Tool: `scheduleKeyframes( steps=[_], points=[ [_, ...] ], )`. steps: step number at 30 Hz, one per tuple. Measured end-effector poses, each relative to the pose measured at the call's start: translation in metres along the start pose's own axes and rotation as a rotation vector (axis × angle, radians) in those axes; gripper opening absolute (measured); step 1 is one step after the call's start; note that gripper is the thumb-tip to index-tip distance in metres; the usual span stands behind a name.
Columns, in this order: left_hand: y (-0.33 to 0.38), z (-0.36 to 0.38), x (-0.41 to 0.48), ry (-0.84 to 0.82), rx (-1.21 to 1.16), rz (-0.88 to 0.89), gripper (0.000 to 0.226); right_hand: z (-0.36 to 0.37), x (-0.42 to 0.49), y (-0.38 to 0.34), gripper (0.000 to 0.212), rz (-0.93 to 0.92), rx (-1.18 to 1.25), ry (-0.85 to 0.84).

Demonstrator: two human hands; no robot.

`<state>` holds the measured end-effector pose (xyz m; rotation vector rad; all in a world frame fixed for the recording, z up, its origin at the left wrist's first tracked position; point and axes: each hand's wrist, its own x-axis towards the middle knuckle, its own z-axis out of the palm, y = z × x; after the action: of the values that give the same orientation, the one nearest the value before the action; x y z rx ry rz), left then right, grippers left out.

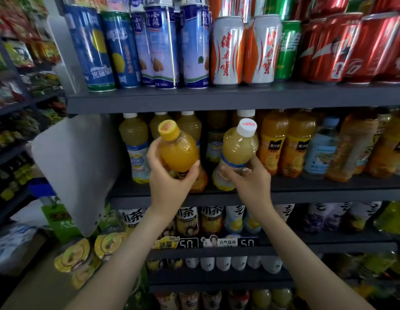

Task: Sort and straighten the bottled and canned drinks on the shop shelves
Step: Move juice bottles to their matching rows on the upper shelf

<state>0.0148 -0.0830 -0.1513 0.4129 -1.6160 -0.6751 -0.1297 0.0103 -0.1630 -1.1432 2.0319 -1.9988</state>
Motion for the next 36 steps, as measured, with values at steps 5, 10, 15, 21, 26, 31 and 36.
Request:
scheduleKeyframes(
  steps=[5, 10, 15, 21, 26, 31, 36],
  points=[
    [0.006, -0.03, 0.014, 0.037, 0.002, -0.05, 0.082, 0.037, 0.016, 0.007, 0.041, -0.005, -0.135, 0.008],
    [0.01, -0.036, 0.019, 0.0, 0.005, -0.092, 0.079, 0.063, 0.03, 0.011, 0.042, -0.024, -0.236, 0.071],
    [0.01, -0.031, 0.016, -0.037, -0.024, -0.176, 0.078, 0.069, 0.029, 0.018, 0.067, -0.039, -0.238, 0.023],
    [0.007, -0.022, 0.014, -0.095, -0.039, -0.213, 0.075, 0.065, 0.011, 0.026, 0.06, -0.114, -0.409, 0.064],
    [0.005, -0.016, 0.016, -0.131, -0.037, -0.221, 0.077, 0.067, 0.019, 0.023, 0.057, -0.104, -0.522, 0.041],
    [0.011, -0.008, 0.013, -0.173, -0.046, -0.23, 0.077, 0.049, 0.011, 0.011, 0.054, -0.09, -0.337, -0.022],
    [0.021, 0.008, 0.013, -0.254, -0.089, -0.304, 0.077, 0.0, -0.011, -0.015, 0.046, -0.071, -0.004, -0.372]
  ],
)
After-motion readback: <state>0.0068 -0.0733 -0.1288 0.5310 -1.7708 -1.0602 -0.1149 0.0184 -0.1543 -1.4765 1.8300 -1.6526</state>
